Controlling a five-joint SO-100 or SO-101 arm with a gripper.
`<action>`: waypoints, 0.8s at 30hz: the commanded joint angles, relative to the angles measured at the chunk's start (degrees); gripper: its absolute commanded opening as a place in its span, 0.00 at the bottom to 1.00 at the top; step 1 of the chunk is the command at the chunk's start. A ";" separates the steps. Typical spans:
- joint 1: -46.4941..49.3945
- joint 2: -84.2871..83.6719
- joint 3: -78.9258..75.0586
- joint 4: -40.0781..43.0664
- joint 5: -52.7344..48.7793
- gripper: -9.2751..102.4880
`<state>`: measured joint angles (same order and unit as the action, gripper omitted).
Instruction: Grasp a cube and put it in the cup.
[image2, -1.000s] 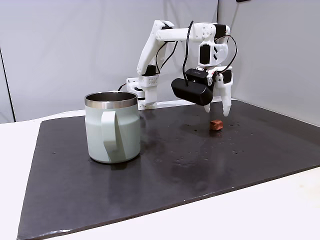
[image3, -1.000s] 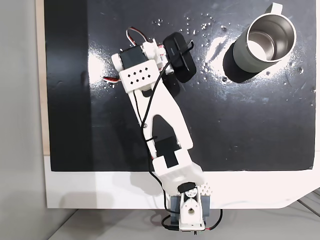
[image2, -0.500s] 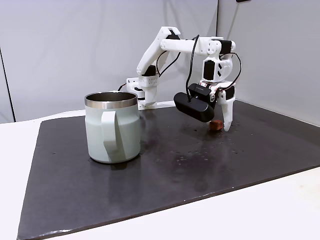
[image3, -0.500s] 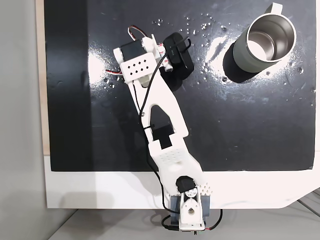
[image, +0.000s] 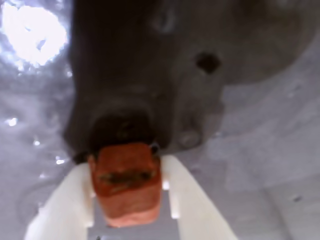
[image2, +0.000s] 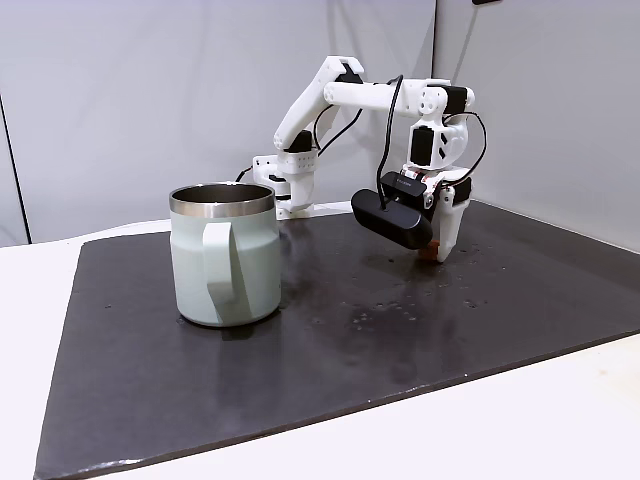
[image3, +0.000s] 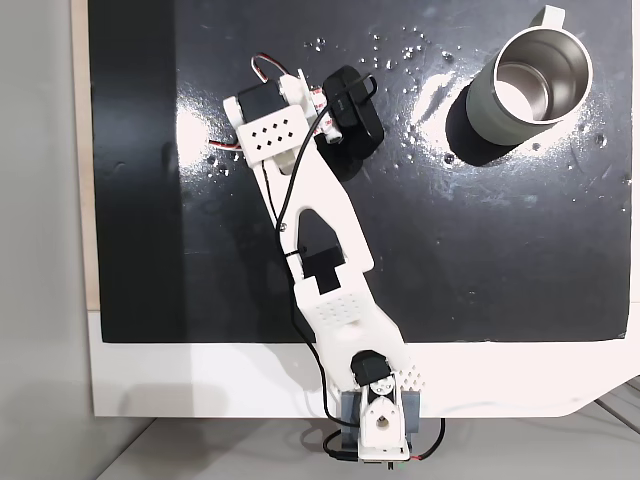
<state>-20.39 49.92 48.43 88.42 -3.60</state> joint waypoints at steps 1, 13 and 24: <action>-0.44 0.70 -3.08 1.05 -0.18 0.11; -0.88 7.12 -1.05 1.32 -0.26 0.09; 2.81 27.69 6.59 1.32 1.49 0.09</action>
<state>-19.60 68.47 54.32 89.82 -3.16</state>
